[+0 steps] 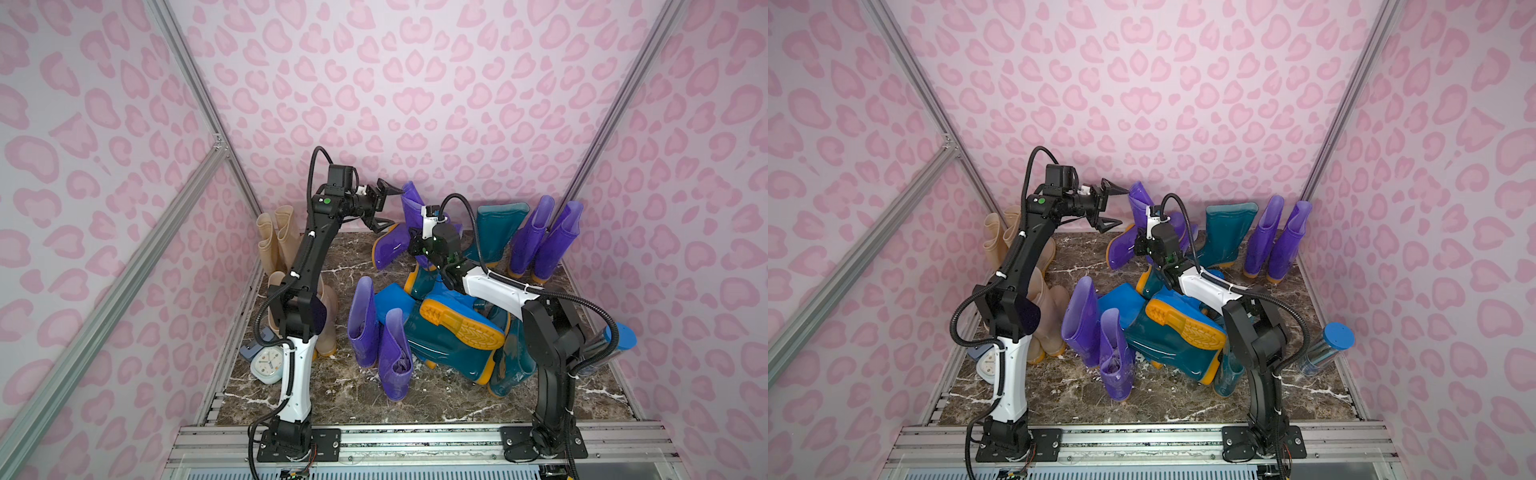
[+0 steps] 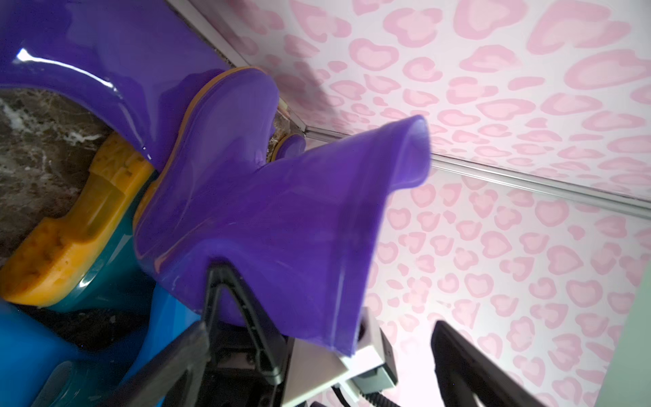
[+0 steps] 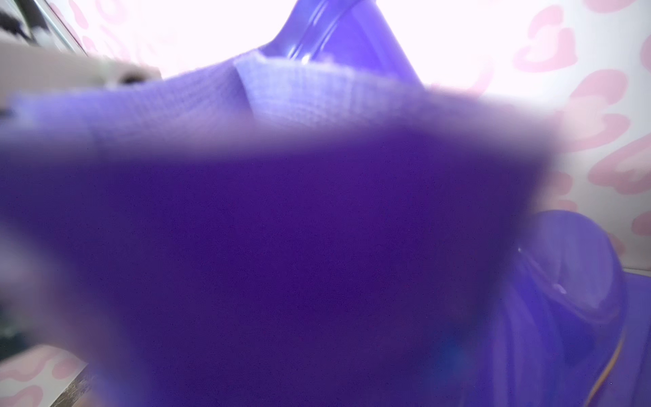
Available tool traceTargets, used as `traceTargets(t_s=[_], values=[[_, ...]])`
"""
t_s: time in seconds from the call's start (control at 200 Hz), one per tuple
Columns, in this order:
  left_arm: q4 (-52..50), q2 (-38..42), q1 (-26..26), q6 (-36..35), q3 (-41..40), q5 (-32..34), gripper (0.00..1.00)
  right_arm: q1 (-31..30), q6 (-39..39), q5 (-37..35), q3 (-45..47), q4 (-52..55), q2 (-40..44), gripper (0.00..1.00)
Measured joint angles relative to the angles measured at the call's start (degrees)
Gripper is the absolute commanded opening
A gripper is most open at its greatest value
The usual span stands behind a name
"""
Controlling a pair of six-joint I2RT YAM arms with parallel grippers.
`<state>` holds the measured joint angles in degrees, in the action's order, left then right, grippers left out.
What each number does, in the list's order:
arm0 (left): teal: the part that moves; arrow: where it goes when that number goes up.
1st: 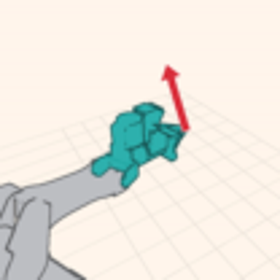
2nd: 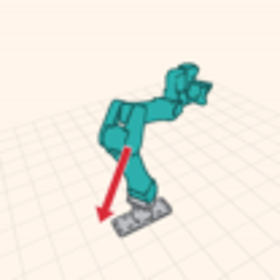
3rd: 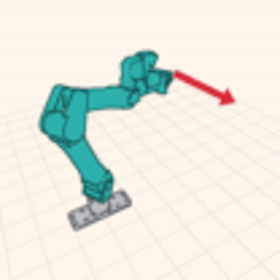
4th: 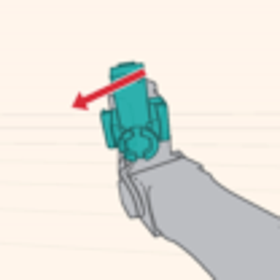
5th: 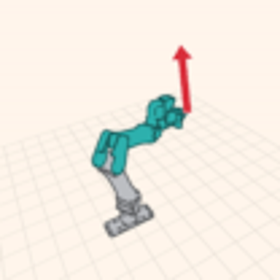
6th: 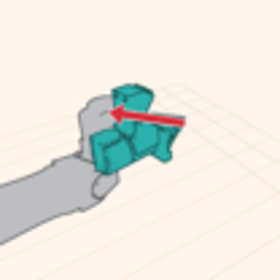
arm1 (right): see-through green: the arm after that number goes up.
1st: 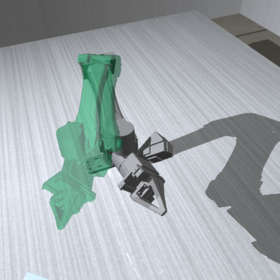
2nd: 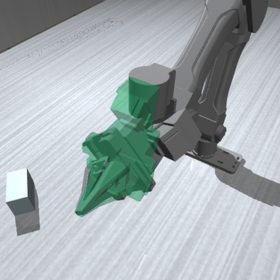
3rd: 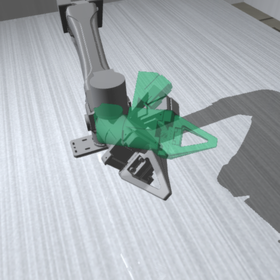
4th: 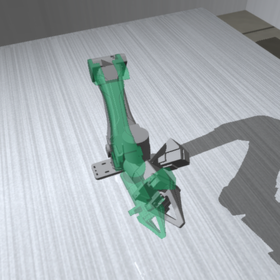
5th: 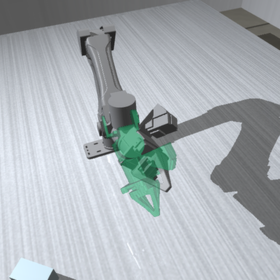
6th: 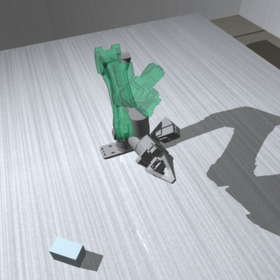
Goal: Match and arrange rain boots in pairs
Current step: Pick up the rain boot at the center of the board.
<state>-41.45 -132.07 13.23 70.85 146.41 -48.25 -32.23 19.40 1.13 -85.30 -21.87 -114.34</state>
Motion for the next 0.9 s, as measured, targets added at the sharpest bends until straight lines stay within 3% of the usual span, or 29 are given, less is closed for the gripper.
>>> traceTargets(t_s=[0.185, 0.25, 0.315, 0.41, 0.48, 0.595, 0.68, 0.755, 0.83, 0.9], values=[[-2.6, -1.4, 0.7, -3.3, 1.6, 1.9, 1.00, -0.2, -0.6, 0.4, -1.1, 0.9, -0.8, 0.00], [-4.4, -1.7, 0.9, -5.6, 2.3, 3.3, 0.94, -0.3, -0.7, 0.5, -1.0, 1.1, -0.7, 0.00], [-5.7, -2.3, 1.2, -7.4, 2.6, 4.5, 0.69, -0.4, -0.8, 0.7, -1.0, 1.3, -0.6, 0.00], [-6.3, -3.7, 1.6, -9.4, 2.6, 5.1, 0.20, -0.8, -0.8, 0.9, -1.1, 2.7, -0.6, 0.00], [-7.4, -4.1, 1.9, -11.1, 2.6, 6.0, 0.08, -1.5, -1.0, 1.0, -0.2, 3.4, -0.1, 0.00], [-9.7, -4.1, 2.1, -13.6, 2.6, 7.0, 0.03, -2.3, -1.4, 1.4, 1.8, 4.0, 1.7, 0.01], [-9.9, -4.1, 2.4, -14.3, 2.6, 7.0, 0.14, -2.5, -1.7, 1.5, 2.8, 4.3, 2.8, 0.06], [-9.8, -4.1, 2.8, -14.4, 2.6, 7.0, 0.03, -2.6, -2.1, 1.2, 3.2, 4.9, 3.7, 0.10], [-9.1, -4.0, 2.8, -14.6, 2.6, 6.4, 0.03, -2.6, -2.6, 1.2, 3.2, 5.8, 4.4, 0.18], [-8.9, -3.6, 2.8, -14.4, 2.6, 6.2, 0.03, -2.6, -3.3, 1.6, 3.1, 6.5, 5.2, 0.19]])
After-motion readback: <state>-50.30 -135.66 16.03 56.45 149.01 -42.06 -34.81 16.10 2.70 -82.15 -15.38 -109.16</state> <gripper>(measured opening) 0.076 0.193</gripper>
